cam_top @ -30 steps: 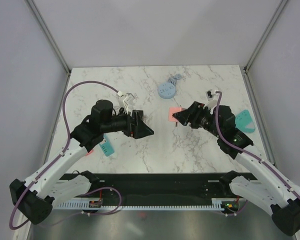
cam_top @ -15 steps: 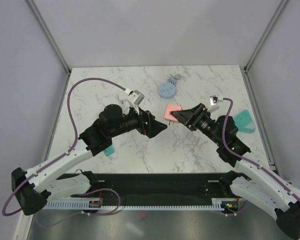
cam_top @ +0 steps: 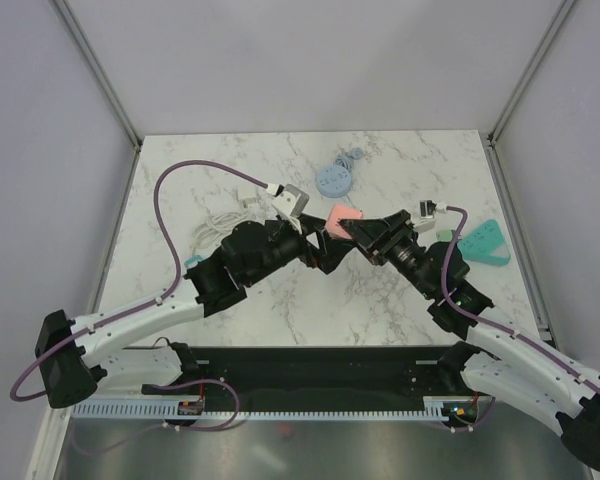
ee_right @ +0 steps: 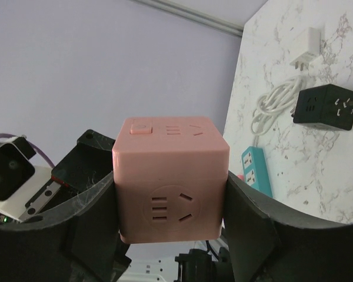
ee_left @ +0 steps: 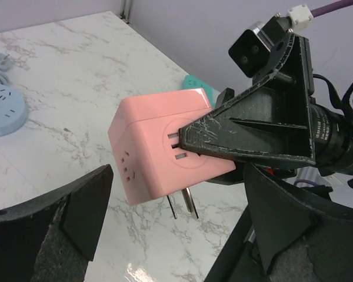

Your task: Insert the plug

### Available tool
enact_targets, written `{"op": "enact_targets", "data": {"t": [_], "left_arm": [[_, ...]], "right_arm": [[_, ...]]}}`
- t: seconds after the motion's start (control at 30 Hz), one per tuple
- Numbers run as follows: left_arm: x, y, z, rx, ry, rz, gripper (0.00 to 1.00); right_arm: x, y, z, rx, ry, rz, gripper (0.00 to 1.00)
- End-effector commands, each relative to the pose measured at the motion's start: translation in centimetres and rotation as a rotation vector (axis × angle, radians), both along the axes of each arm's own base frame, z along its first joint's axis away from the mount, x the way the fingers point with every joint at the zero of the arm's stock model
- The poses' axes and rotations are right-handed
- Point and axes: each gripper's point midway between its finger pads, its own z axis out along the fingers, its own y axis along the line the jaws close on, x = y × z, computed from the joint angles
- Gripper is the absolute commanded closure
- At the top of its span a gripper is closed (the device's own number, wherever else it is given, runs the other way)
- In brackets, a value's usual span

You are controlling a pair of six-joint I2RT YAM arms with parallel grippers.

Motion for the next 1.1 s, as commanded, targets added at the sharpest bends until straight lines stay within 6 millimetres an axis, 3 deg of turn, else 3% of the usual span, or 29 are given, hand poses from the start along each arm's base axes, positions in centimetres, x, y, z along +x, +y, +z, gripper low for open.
{"op": "enact_targets", "data": {"t": [0.0,0.33,0.5,0.63,0.73,0.8,0.83,1.07], "left_arm": [[1.7,-0.1,1.3,-0.011,-0.104,0.098,0.02],[1.8,-1.0,-0.3,0.01,-0.141,0.125,0.05],[2.1,-0.2,0.3,-0.007,-0.158,0.161,0.16],[1.7,-0.5,1.0,-0.015,-0.18,0.131,0.29],[1.3,-0.7,1.2,-0.021,-0.185,0.104,0.45],[0.9,-0.6,1.6,-0.032,-0.188,0.091,0.52],[0.8,-0.5,1.6,-0.035,-0.19,0.088,0.61],[-0.4,0.4,2.9,-0.082,-0.204,0.057,0.84]], "right_arm": [[-0.1,-0.2,3.8,0.142,-0.065,-0.021,0.75],[-0.6,0.7,4.3,0.185,-0.053,-0.007,0.76],[-1.0,0.9,4.2,0.185,-0.046,0.0,0.75],[-1.5,1.3,3.8,0.178,-0.037,0.019,0.64],[-1.8,1.5,3.0,0.148,-0.028,0.028,0.53],[-2.0,1.4,2.7,0.138,-0.027,0.029,0.49],[-2.1,1.3,2.5,0.132,-0.025,0.028,0.47],[-2.8,0.6,1.8,0.082,-0.037,0.026,0.36]]}}
